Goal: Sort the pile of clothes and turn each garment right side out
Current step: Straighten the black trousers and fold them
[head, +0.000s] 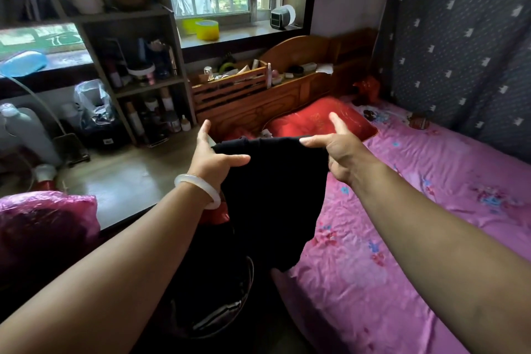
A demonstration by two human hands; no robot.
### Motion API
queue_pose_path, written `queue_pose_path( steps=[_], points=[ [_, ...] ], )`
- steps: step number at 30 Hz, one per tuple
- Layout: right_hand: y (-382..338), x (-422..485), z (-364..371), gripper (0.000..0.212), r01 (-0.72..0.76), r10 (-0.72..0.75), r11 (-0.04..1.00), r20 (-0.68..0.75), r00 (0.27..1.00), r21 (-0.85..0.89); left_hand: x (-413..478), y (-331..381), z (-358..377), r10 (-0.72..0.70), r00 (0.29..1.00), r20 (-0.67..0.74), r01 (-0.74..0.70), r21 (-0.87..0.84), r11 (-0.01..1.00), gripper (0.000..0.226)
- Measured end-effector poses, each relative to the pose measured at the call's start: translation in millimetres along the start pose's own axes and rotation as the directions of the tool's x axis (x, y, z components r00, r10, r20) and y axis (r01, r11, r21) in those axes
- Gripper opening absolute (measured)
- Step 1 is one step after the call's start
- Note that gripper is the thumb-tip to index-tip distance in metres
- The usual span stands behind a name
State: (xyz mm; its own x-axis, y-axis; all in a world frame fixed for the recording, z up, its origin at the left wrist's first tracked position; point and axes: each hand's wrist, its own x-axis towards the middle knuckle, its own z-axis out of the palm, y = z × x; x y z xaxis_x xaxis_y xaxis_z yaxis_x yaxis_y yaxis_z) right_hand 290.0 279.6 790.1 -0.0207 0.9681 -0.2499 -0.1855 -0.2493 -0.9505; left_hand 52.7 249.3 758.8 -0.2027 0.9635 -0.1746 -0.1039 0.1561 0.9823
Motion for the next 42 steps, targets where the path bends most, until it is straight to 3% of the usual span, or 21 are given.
queue_pose_path(
  steps=[2,5,6,8,11,14,16,19,21,23,25,27,29,31,32,34,36,37,40,42],
  points=[
    [2.8,-6.1,1.1,0.102,0.082,-0.069,0.994,0.153,0.986,-0.079,-8.7,4.6,1.5,0.117,0.99,0.081,-0.124,0.087,0.989,0.12],
    [1.7,-9.6,-1.4,0.092,0.152,-0.17,0.984,0.26,0.95,0.088,-12.2,10.1,1.3,0.256,0.96,0.114,-0.273,0.177,0.946,0.111],
    [1.9,-10.7,-1.9,0.088,0.158,-0.191,0.978,0.279,0.941,0.138,-12.8,11.5,1.6,0.302,0.942,0.144,-0.33,0.253,0.91,0.109],
    [6.0,-12.9,1.2,0.081,0.199,-0.193,0.98,0.327,0.925,0.015,-14.4,13.9,4.7,0.341,0.914,0.219,-0.405,0.46,0.79,0.1],
    [14.3,-17.3,5.2,0.066,0.261,-0.185,0.929,0.282,0.942,-0.263,-16.0,6.8,6.7,0.38,0.913,0.146,-0.366,0.702,0.61,0.068],
    [8.2,-19.1,5.3,0.056,0.288,-0.2,0.872,0.249,0.948,-0.396,-12.2,1.6,1.2,0.382,0.924,0.023,-0.245,0.802,0.544,0.035],
    [3.3,-21.2,7.2,0.046,0.278,-0.151,0.799,0.27,0.951,-0.533,-10.1,2.3,-0.8,0.37,0.929,0.0,-0.21,0.823,0.527,0.028],
    [-4.6,-24.2,8.7,0.019,0.241,-0.063,0.596,0.255,0.965,-0.766,-11.4,1.1,1.5,0.424,0.906,0.003,-0.24,0.827,0.508,0.03],
    [-17.5,-28.8,8.0,0.01,0.214,-0.014,0.294,0.22,0.975,-0.932,-12.1,1.6,5.2,0.478,0.876,0.063,-0.331,0.799,0.501,0.032],
    [-26.9,-33.1,11.8,0.035,0.197,-0.028,-0.036,0.198,0.98,-0.98,-12.7,4.8,10.5,0.452,0.876,0.17,-0.417,0.739,0.53,0.032],
    [-27.6,-38.8,23.3,0.069,0.286,-0.061,-0.133,0.296,0.953,-0.949,-14.1,10.4,17.4,0.408,0.878,0.251,-0.456,0.696,0.554,0.029],
    [-16.1,-37.5,33.6,0.085,0.434,-0.044,-0.092,0.439,0.897,-0.896,-14.6,15.4,24.3,0.412,0.859,0.303,-0.502,0.65,0.57,0.027],
    [-0.1,-30.6,38.6,0.059,0.457,-0.018,0.093,0.458,0.889,-0.884,-12.9,17.6,27.7,0.43,0.843,0.321,-0.53,0.632,0.565,0.028],
    [14.5,-20.2,37.7,0.016,0.386,-0.046,0.279,0.39,0.92,-0.879,-7.6,18.6,25.5,0.455,0.848,0.27,-0.506,0.668,0.546,0.034],
    [18.2,-16.6,38.0,0.011,0.331,-0.059,0.361,0.333,0.941,-0.872,-4.8,18.6,22.7,0.453,0.865,0.216,-0.466,0.681,0.565,0.038],
    [23.4,-8.3,40.0,0.02,0.175,-0.035,0.571,0.189,0.981,-0.802,0.3,16.1,13.0,0.396,0.915,0.082,-0.344,0.674,0.654,0.049],
    [24.0,0.4,42.4,0.018,0.019,0.04,0.786,0.082,0.996,-0.618,5.9,4.5,-1.1,0.295,0.954,-0.046,-0.199,0.642,0.74,0.053],
    [23.4,4.7,42.8,0.009,-0.044,0.075,0.844,0.037,0.996,-0.534,7.0,-3.5,-7.5,0.232,0.968,-0.098,-0.12,0.632,0.766,0.051],
    [15.6,9.0,53.4,0.031,-0.19,0.18,0.912,-0.061,0.982,-0.364,3.2,-36.3,-27.7,0.026,0.98,-0.197,0.103,0.613,0.783,0.043],
    [10.9,8.6,60.9,0.026,-0.242,0.231,0.928,-0.071,0.97,-0.283,-2.7,-57.3,-33.7,-0.059,0.98,-0.192,0.167,0.614,0.771,0.039]
  ],
)
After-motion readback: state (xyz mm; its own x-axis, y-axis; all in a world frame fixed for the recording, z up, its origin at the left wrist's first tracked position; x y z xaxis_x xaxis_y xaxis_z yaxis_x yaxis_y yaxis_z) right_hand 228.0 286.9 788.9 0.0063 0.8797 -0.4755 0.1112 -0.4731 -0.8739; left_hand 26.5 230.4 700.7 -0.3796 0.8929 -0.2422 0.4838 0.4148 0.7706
